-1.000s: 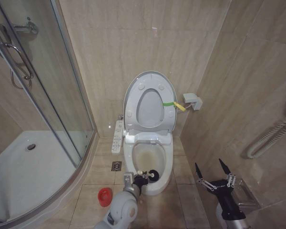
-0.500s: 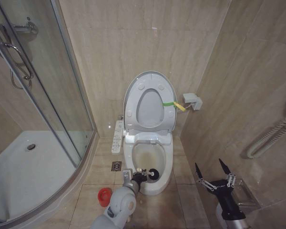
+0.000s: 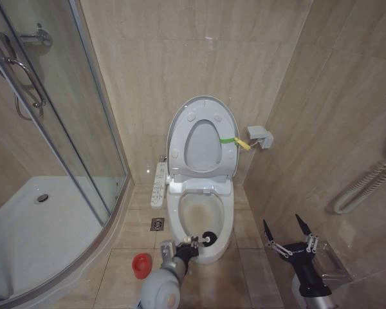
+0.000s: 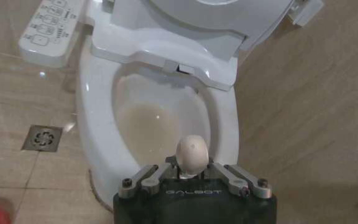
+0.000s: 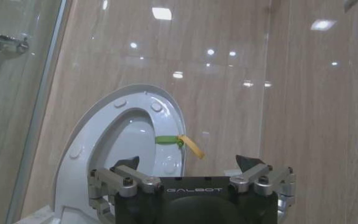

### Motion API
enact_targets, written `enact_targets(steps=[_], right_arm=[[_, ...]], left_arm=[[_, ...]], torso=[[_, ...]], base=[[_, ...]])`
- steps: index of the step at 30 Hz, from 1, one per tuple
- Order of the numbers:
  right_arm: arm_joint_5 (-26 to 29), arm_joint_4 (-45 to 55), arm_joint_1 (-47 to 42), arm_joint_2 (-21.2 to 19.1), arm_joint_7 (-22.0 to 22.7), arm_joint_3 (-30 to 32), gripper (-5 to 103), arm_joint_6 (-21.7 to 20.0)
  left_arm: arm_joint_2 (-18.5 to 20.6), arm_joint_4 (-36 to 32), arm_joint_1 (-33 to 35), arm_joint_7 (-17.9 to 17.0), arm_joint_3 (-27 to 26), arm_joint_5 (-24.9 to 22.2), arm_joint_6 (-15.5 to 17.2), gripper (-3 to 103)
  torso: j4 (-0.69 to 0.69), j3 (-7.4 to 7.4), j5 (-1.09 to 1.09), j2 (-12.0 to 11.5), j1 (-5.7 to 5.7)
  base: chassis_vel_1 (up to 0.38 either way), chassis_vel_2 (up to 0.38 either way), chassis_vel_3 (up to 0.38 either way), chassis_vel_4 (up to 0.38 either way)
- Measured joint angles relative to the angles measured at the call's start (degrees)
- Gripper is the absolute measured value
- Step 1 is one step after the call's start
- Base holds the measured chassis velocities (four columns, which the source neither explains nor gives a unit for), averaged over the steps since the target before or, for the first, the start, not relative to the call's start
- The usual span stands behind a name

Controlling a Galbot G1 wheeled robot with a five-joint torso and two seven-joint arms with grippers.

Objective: Open the toilet lid, clean the toilet bowl with a toilet brush, close the toilet lid, and flush.

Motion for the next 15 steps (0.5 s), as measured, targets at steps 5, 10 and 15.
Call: enact_targets(steps=[5,10,15], right_arm=[[0.00,0.00,0.00,0.00,0.00,0.00,100,0.00],[0.00,0.00,0.00,0.00,0.00,0.00,100,0.00],[0.00,0.00,0.00,0.00,0.01,0.00,100,0.00]], left_arm=[[0.74,1.52,-1.12,0.49,-0.44,-0.41,-0.20,18],[0.99,5.66,-4.53,1.10,-0.26,-2.60,-0.85,18],[0.87,12.52,-10.00,1.98,0.30,-5.35,-2.03,18]], torso=[[-0.01,0.00,0.00,0.00,0.00],[-0.01,0.00,0.00,0.00,0.00],[-0.01,0.00,0.00,0.00,0.01]], base=[[0.000,0.000,0.000,0.000],[0.000,0.000,0.000,0.000],[0.000,0.000,0.000,0.000]])
